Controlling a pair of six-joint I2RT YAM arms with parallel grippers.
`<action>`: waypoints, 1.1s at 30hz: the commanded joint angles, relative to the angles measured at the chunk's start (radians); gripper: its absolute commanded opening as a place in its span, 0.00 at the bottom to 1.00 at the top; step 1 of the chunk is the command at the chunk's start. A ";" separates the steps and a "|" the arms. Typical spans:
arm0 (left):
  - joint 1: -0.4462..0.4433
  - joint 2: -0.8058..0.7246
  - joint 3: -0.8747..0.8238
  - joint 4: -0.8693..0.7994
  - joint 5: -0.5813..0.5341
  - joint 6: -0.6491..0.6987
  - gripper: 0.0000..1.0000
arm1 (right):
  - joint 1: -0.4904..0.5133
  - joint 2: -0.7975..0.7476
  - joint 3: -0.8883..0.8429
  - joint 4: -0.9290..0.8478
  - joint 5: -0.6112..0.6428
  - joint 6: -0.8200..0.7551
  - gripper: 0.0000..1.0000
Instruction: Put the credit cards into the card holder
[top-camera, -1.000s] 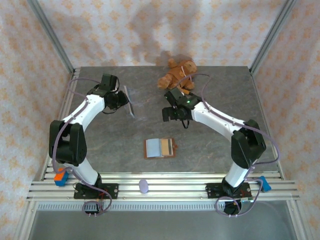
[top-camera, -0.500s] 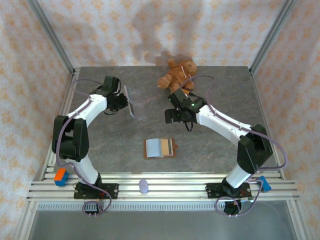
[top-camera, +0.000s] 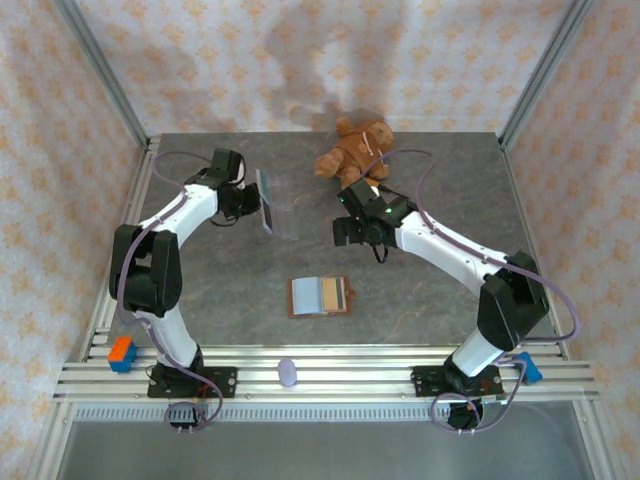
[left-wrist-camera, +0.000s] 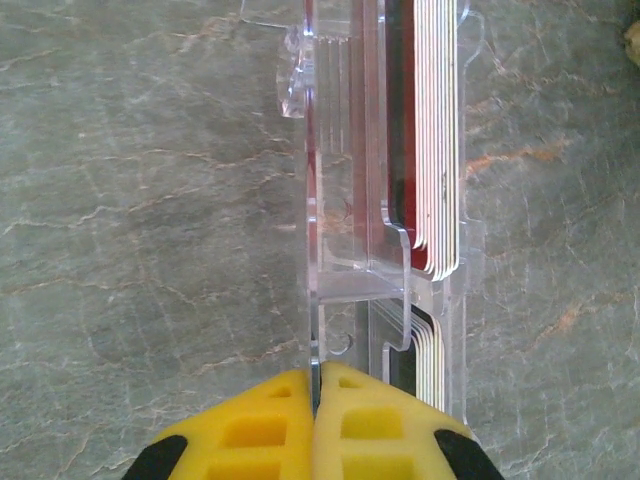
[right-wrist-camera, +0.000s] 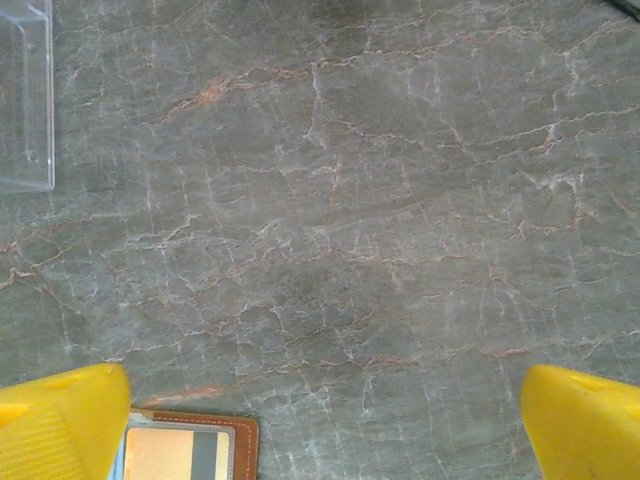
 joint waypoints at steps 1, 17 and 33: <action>-0.038 0.021 0.075 -0.076 0.058 0.112 0.00 | -0.010 -0.017 0.048 -0.031 0.061 -0.007 1.00; -0.169 0.206 0.294 -0.243 0.141 0.416 0.00 | -0.193 0.068 0.173 -0.013 -0.252 0.245 0.89; -0.285 0.196 0.179 -0.085 0.230 0.430 0.00 | -0.211 0.252 0.301 0.026 -0.308 0.603 0.86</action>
